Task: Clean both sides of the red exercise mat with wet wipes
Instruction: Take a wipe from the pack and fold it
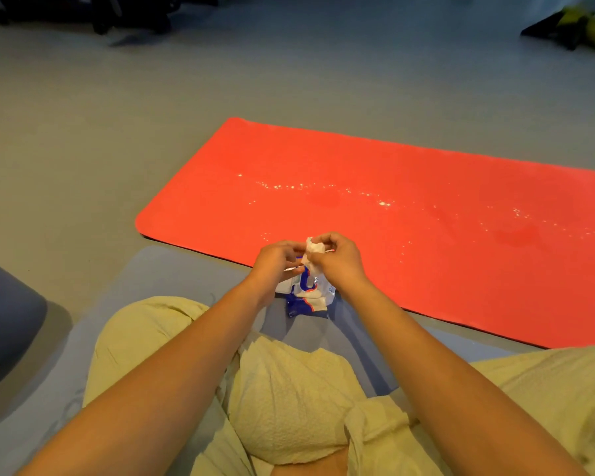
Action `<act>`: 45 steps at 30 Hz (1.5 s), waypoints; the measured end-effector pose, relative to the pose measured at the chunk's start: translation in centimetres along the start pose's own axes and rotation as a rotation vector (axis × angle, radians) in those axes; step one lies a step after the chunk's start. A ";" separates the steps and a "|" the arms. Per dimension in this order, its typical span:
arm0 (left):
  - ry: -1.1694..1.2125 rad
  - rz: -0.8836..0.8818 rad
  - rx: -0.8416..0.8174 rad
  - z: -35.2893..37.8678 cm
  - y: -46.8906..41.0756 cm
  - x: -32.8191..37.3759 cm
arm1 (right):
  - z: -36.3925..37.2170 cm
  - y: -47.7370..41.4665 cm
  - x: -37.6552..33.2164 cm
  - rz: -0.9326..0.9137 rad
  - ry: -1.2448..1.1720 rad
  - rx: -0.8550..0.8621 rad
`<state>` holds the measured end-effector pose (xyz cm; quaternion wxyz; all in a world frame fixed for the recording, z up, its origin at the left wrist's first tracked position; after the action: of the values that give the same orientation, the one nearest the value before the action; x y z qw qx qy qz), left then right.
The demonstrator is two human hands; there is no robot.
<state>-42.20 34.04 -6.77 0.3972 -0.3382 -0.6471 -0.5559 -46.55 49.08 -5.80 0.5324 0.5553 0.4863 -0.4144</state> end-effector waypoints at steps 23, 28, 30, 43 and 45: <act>-1.240 0.196 -0.052 4.3 -1.1 -1.2 | -2.1 2.4 -0.3 -0.116 1.182 -0.270; -1.366 0.222 -0.056 4.8 -1.5 -1.7 | -3.0 0.6 -4.4 -0.144 1.157 -0.115; -1.407 0.211 -0.052 5.2 -1.6 -1.6 | -2.8 0.7 -3.7 -0.054 1.252 -0.201; -1.226 0.210 0.079 4.8 -2.4 -2.3 | -2.7 0.9 2.3 0.116 1.021 -0.237; -1.192 0.220 0.082 4.4 -2.6 -2.6 | -2.8 0.7 2.5 0.117 1.013 -0.189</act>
<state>-43.85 37.98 -10.54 0.0342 -0.6407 -0.7402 -0.2010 -45.56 52.10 -7.88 0.3003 0.6620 0.6865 -0.0173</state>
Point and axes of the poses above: each hand's wrist, its own y-axis away from the middle knuckle, its own z-axis out of the palm, x = y × z, the point moved 10 cm from there along -y, towards the middle knuckle, and after that the axes turned 8 degrees about -y, right-handed, at the moved point
